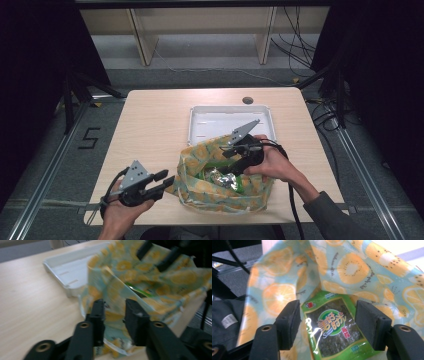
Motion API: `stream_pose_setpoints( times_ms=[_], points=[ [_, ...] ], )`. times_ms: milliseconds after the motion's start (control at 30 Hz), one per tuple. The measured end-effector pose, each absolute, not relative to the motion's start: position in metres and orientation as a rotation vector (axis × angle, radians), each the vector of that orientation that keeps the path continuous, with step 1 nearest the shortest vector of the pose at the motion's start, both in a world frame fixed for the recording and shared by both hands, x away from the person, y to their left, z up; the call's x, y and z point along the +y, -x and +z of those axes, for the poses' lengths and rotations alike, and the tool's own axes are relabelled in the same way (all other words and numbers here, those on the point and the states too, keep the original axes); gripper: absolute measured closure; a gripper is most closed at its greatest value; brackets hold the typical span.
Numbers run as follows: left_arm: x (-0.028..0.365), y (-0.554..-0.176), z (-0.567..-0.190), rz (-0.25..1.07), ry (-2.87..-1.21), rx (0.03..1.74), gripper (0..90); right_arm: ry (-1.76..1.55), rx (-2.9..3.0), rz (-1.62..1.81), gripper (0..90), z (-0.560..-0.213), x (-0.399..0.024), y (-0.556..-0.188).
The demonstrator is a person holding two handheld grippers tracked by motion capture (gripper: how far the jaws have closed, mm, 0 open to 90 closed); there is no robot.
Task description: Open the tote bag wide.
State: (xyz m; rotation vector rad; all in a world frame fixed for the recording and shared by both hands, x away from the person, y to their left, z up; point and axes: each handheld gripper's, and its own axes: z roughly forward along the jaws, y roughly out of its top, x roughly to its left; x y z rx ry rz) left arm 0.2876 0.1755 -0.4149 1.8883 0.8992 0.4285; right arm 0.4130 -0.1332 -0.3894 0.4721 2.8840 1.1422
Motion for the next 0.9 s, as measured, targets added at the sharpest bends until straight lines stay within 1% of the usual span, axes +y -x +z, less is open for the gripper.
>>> stream_pose_setpoints(
  times_ms=[33, 100, 167, 233, 400, 467, 567, 700, 733, 900],
  points=[
    [0.174, -0.286, -0.418, 0.415, -1.901, 0.876, 74.9, -0.474, 2.881, 1.131, 37.8, -0.392, -0.130, -0.416],
    [0.167, -0.281, -0.428, 0.379, -1.931, 0.869, 80.3, -0.490, 2.884, 1.103, 37.4, -0.395, -0.127, -0.418],
    [0.160, -0.280, -0.435, 0.339, -1.952, 0.847, 84.8, -0.533, 2.897, 1.092, 36.4, -0.399, -0.123, -0.421],
    [0.153, -0.280, -0.442, 0.318, -1.973, 0.837, 88.8, -0.506, 2.901, 1.083, 35.4, -0.404, -0.121, -0.426],
    [0.135, -0.282, -0.460, 0.233, -2.043, 0.812, 89.6, -0.540, 2.900, 1.070, 35.2, -0.418, -0.117, -0.435],
    [0.128, -0.284, -0.464, 0.258, -2.060, 0.803, 89.6, -0.554, 2.899, 1.063, 35.2, -0.423, -0.115, -0.436],
    [0.122, -0.288, -0.472, 0.258, -2.124, 0.775, 89.6, -0.549, 2.912, 1.038, 34.8, -0.433, -0.112, -0.441],
    [0.108, -0.294, -0.482, 0.237, -2.120, 0.804, 89.6, -0.588, 2.912, 1.000, 35.8, -0.440, -0.107, -0.444],
    [0.106, -0.297, -0.483, 0.255, -2.135, 0.778, 89.6, -0.580, 2.911, 0.992, 35.8, -0.442, -0.106, -0.445],
    [0.095, -0.301, -0.492, 0.246, -2.141, 0.789, 89.6, -0.587, 2.909, 0.984, 36.1, -0.453, -0.101, -0.448]
  ],
)
